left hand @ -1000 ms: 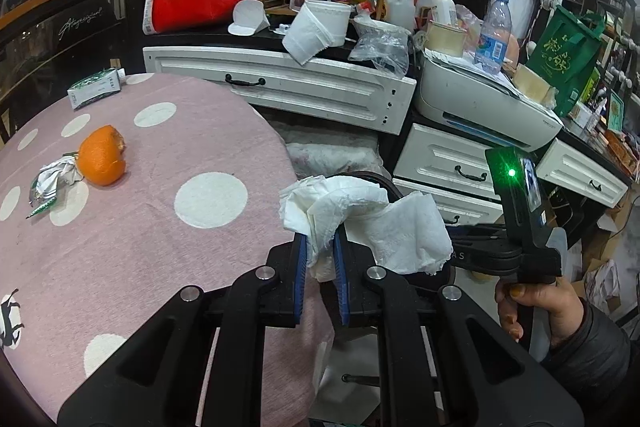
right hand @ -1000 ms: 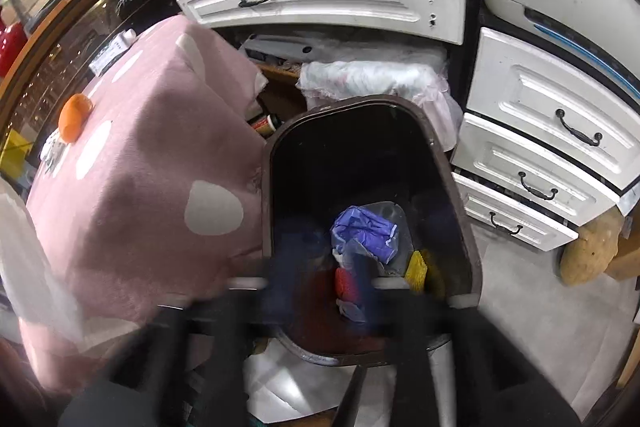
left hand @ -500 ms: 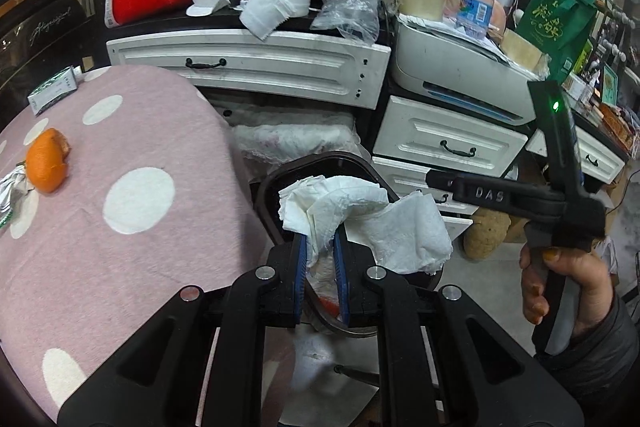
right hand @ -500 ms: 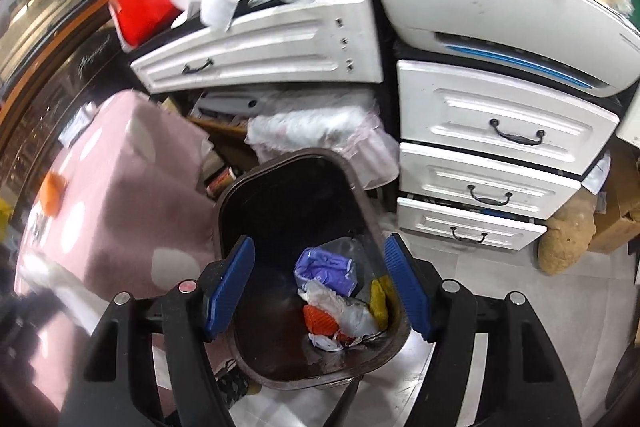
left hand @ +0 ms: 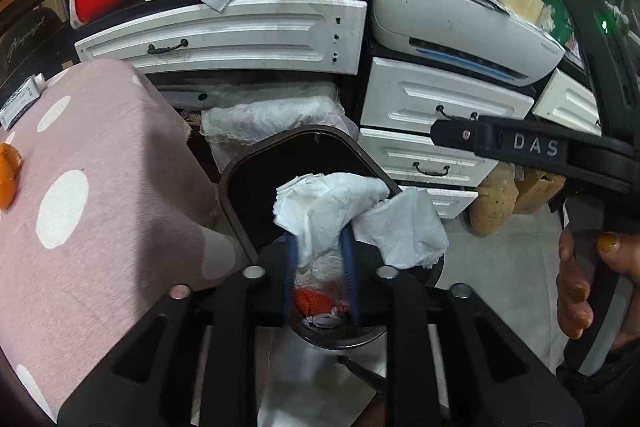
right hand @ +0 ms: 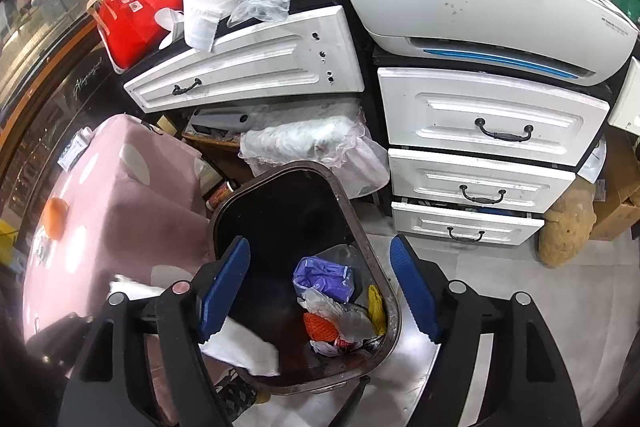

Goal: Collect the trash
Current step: 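Lower the white tissues into the black bin and open the left gripper, then move both tools away from the bin back over the table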

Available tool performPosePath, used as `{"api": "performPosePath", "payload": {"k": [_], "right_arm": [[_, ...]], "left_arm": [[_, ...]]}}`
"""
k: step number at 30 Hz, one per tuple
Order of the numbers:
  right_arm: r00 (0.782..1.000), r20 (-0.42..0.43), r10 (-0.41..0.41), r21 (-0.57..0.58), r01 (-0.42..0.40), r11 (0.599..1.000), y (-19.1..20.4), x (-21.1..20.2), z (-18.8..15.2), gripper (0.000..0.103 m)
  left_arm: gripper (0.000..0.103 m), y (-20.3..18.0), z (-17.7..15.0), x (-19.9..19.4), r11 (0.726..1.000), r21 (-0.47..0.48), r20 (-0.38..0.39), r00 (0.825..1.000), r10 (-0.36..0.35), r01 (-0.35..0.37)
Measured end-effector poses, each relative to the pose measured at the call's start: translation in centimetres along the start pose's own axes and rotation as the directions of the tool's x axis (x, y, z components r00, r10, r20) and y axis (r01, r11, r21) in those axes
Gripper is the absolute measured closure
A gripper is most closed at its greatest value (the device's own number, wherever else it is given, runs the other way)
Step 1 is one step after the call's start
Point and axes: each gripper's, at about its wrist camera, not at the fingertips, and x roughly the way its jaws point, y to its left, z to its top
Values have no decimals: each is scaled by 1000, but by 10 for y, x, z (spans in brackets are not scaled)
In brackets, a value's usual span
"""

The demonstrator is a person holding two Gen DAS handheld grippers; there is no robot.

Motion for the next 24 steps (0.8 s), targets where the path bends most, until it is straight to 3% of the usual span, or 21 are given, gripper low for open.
{"api": "performPosePath", "payload": {"k": [2,5,11,24], "right_arm": [[1000,1,0,9,0,1000,-3,0,1,28],[1000,5,-1,20,0,1000,-7,-1,1,26],[1000,3,-8,35,7,999,-10,2,1,23],[1000,2,11,-13,-11,1000,4,2,-5,18]], "left_arm": [[36,-4,-1,3,1000,8,4,1000,12,-12],[21,-10,-7,1,1000,10,34,999,3,-3],[11,-21,-15,-9,1000,31,43,999,-4,3],[9,-12,-34,-61,999,-9,124,992,-32,33]]}}
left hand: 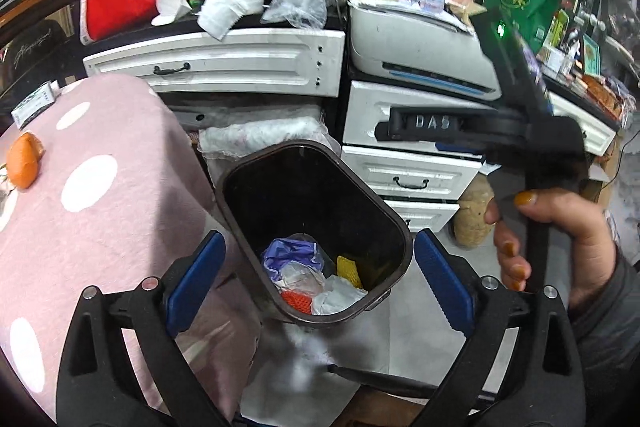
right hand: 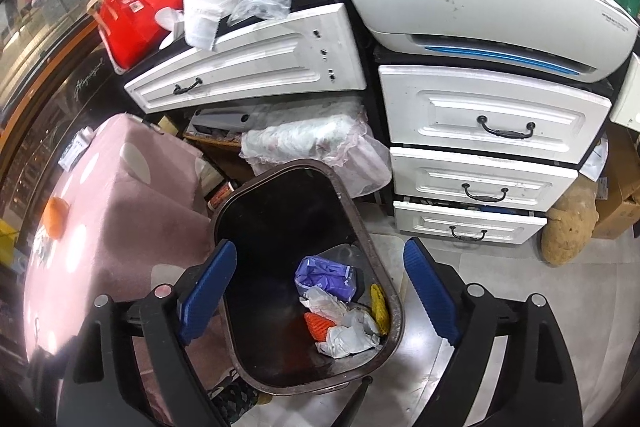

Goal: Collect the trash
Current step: 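Move both tools away from the bin back over the table, then grasp the orange peel with the right gripper while the left grasps the green snack packet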

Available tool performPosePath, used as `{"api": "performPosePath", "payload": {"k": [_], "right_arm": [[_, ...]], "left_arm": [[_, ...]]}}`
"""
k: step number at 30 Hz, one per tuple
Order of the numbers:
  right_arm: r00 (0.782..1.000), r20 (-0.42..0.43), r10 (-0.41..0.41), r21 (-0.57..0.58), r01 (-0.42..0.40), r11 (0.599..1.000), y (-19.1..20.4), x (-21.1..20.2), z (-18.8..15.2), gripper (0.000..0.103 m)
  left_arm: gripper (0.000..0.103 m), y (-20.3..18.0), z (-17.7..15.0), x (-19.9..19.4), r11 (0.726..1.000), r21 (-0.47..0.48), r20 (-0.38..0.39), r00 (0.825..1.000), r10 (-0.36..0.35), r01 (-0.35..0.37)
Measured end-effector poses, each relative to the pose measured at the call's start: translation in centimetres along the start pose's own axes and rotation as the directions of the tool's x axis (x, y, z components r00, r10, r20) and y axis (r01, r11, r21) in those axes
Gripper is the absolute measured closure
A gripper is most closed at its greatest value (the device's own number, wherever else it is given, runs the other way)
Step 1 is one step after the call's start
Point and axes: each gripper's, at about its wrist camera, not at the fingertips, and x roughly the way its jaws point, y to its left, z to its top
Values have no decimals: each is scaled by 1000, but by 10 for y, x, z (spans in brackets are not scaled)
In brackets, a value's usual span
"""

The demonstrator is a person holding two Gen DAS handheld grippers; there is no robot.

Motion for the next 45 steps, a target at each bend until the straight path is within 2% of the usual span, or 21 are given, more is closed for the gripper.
{"api": "performPosePath", "payload": {"k": [7,17,29,35,39,45], "right_arm": [[1000,-8,23,-55,-23,998,17,1,-6,15],[999,0,45,-139,-45,989,42,-3,-12,15],[996,-5,88,-280,-86,956,87,-11,-20,14],[989,-35,141,-366,-144,920,122,-16,-28,14],[976,-74,205,-427,-217,878,155,-18,-32,14],[953,-129,273,-510,-300,806,208,-17,-40,13]], "left_arm": [[7,25,-4,-30,998,-43,36,999,38,-36],[7,60,-15,-54,992,-84,47,994,100,-96],[7,119,-26,-84,969,-164,59,979,194,-182],[7,152,-34,-99,949,-222,57,968,244,-226],[7,174,-40,-107,932,-252,49,959,280,-259],[7,214,-53,-125,894,-283,26,929,369,-347]]}}
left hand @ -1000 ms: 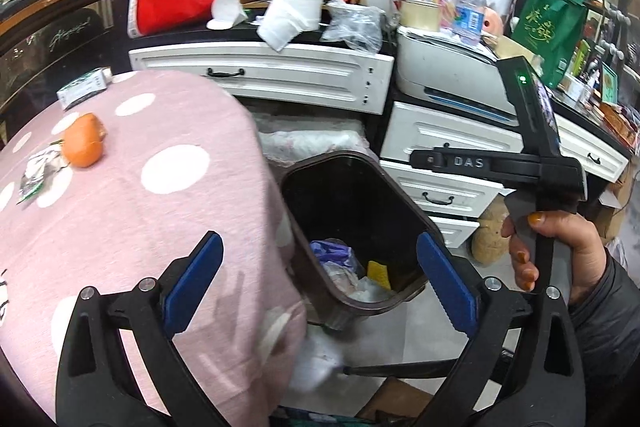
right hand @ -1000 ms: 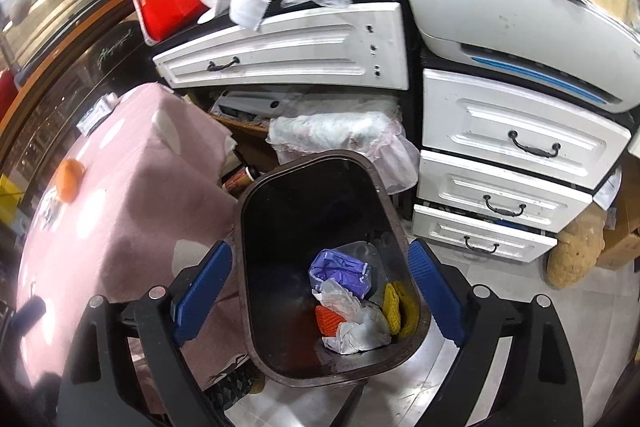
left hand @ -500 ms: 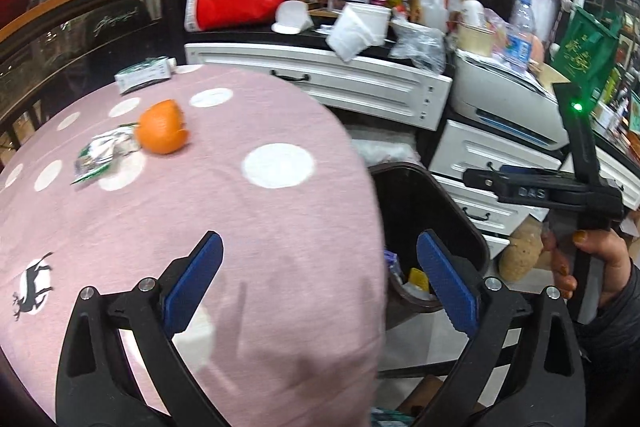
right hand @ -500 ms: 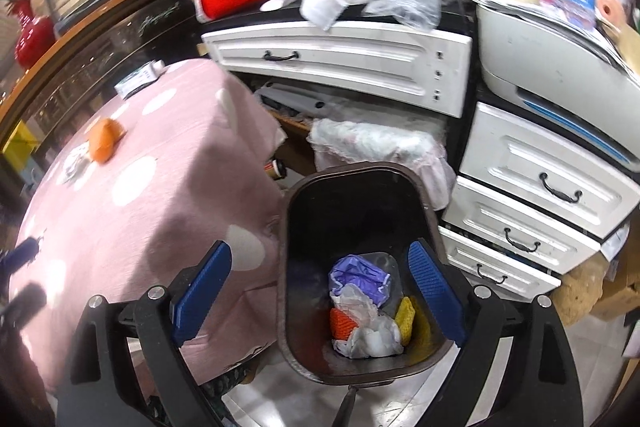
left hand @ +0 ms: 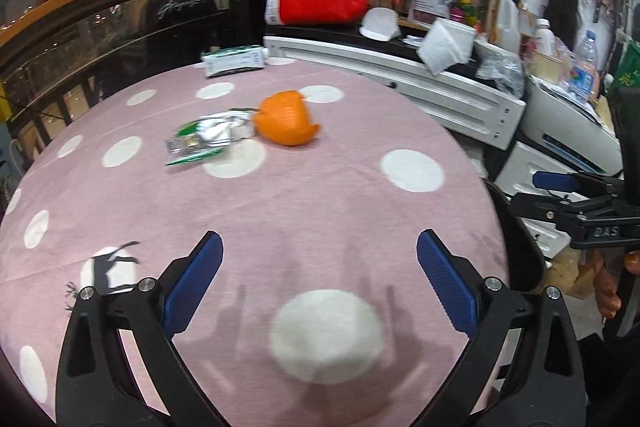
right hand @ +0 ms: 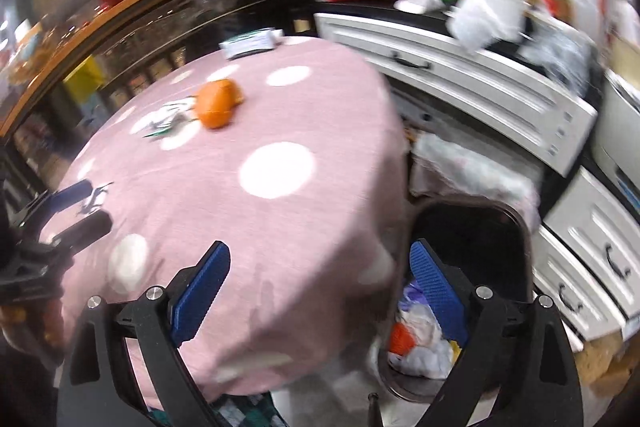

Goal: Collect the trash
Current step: 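Grasp the orange peel with the right gripper while the left grasps the green snack packet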

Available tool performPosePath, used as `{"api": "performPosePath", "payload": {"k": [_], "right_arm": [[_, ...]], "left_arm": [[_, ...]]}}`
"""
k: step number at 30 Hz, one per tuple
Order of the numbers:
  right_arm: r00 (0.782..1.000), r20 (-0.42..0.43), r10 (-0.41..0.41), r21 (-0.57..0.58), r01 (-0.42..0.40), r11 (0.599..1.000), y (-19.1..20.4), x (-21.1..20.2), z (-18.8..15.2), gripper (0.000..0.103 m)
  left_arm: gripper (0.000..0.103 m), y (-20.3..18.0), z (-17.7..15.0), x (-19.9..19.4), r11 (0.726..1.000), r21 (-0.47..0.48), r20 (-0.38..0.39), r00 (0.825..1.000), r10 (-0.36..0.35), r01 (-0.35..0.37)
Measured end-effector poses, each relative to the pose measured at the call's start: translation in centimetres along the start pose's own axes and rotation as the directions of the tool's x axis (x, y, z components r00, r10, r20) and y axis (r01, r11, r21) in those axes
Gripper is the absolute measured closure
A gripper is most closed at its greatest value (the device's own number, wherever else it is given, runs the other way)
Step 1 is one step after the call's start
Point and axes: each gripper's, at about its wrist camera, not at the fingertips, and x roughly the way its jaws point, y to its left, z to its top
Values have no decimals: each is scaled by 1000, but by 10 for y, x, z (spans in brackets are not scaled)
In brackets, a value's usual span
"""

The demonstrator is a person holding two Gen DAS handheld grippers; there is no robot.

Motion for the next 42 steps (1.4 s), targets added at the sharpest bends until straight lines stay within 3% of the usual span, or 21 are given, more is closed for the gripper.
{"api": "performPosePath", "payload": {"k": [6,11,14,19,26,29,32,34,35,42], "right_arm": [[999,-3,43,-89,-43,995,41,18,22,13],[996,-36,80,-149,-85,985,69,40,42,13],[995,-52,91,-197,-99,975,88,56,56,13],[994,-66,82,-288,-98,953,120,86,84,13],[995,-96,-1,-371,-35,928,141,144,116,15],[994,-105,-29,-370,-12,929,141,161,125,27],[991,-130,-33,-361,-17,932,139,173,130,53],[990,-136,-22,-353,-28,935,138,173,130,59],[990,-137,-19,-352,-31,935,139,172,130,69],[993,-112,-21,-320,-17,947,131,161,125,75]], "left_arm": [[7,55,5,5,994,-52,-17,995,94,-95],[7,96,15,19,986,-130,-46,994,95,-101],[7,108,22,28,986,-130,-60,993,101,-108],[7,120,32,44,987,-107,-84,990,110,-118],[7,130,44,70,991,-92,-113,990,85,-96],[7,132,51,88,993,-69,-141,987,81,-91],[7,133,59,103,994,-52,-152,985,85,-94],[7,134,65,113,995,-45,-161,983,86,-94],[7,135,67,118,995,-47,-168,983,79,-88],[7,139,80,142,994,-90,-199,979,37,-56]]}}
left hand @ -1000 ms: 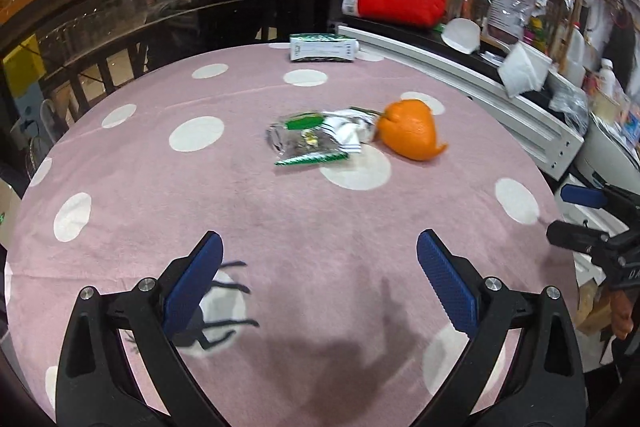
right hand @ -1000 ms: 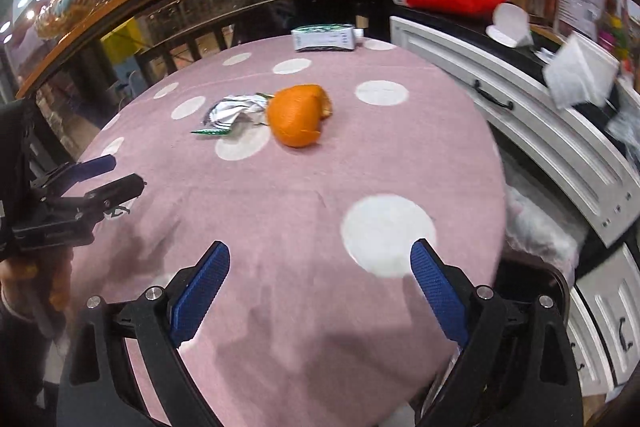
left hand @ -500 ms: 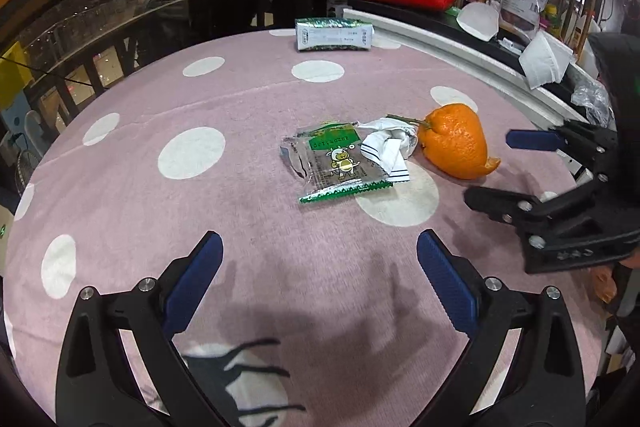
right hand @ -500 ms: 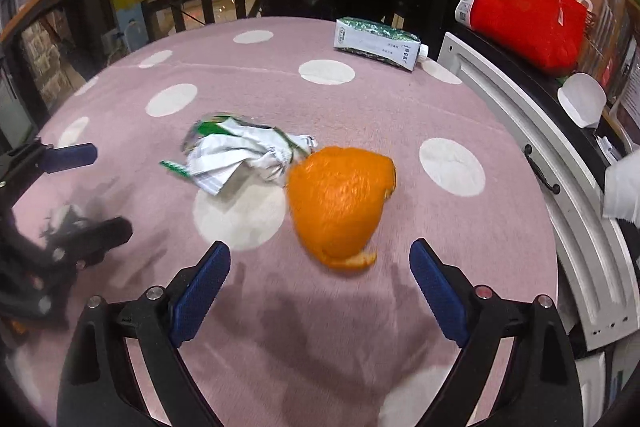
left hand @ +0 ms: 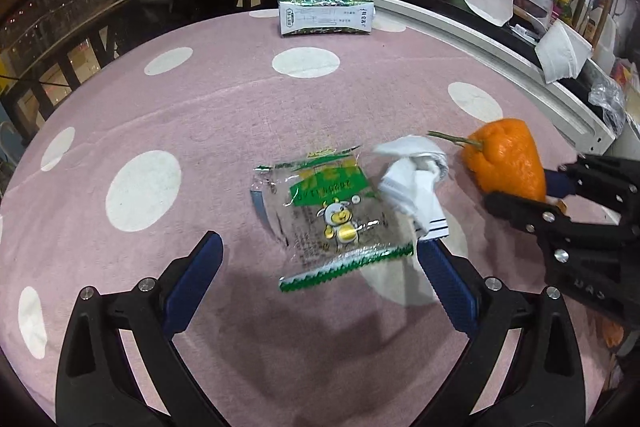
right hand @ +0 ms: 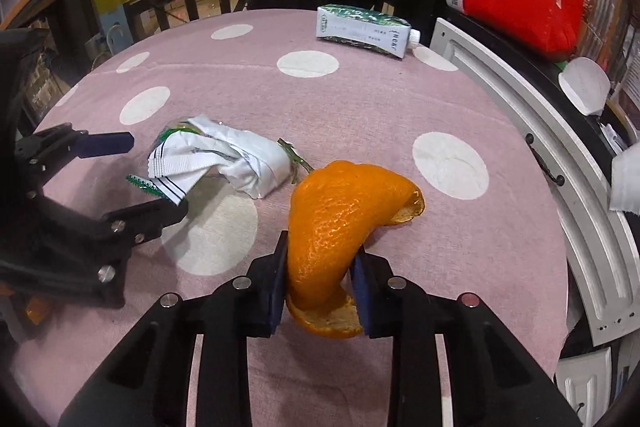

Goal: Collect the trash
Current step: 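Grasp the orange peel with the right gripper while the left grasps the green snack packet, then carry the orange peel into the bin with the right gripper while the left carries the packet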

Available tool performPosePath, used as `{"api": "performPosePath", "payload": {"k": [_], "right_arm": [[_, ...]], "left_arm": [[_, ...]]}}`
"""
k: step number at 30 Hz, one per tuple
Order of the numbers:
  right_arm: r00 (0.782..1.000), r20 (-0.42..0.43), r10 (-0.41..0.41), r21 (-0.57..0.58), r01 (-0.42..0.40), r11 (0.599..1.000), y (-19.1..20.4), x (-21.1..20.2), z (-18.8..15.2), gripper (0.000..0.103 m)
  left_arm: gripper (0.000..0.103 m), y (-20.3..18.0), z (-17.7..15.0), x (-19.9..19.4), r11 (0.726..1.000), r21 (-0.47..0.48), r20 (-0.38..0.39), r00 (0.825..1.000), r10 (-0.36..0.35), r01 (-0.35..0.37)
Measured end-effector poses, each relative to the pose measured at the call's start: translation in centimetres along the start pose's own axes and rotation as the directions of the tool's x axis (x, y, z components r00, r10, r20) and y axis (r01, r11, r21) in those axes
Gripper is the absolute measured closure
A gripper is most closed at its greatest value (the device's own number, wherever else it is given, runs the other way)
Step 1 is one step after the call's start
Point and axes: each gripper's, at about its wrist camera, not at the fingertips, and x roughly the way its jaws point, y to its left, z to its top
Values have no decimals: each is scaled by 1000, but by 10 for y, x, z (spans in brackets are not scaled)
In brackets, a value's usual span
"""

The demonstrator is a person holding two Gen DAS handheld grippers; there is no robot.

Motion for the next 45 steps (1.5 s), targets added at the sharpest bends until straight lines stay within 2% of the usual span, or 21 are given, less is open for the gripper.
{"api": "performPosePath", "payload": {"k": [2,4,6,7,10,17,24,31,36,45], "right_arm": [[1000,9,-1,17,1,1000,-4,-5,-2,75],[1000,19,1,16,-2,1000,-5,-12,-4,75],[1000,26,11,23,-12,1000,-5,-17,-8,75],[999,29,15,25,-16,1000,-5,-19,-10,75],[999,47,17,20,-18,1000,-2,-29,-17,75],[995,91,26,44,-30,999,-7,-53,-32,75],[993,110,38,78,-47,996,-13,-73,-56,75],[991,125,38,103,-51,993,-15,-93,-82,75],[990,135,39,129,-57,990,-22,-108,-100,75],[991,136,1,192,-27,981,-44,-134,-141,75]], "left_arm": [[7,-2,4,4,1000,-16,-9,1000,-10,9],[7,-5,6,7,1000,-23,-11,1000,15,-16],[15,-5,8,12,999,-30,-19,999,33,-33],[27,-6,8,13,999,-31,-29,999,31,-32],[36,-6,5,10,998,-23,-21,998,66,-66],[36,5,-12,-10,994,-81,-10,998,69,-70],[36,-6,-41,-55,993,-64,78,992,99,-94],[36,-30,-74,-96,996,-39,152,985,81,-76],[36,-49,-90,-119,999,-33,176,984,22,-17],[36,-103,-109,-141,997,48,201,977,-67,59]]}}
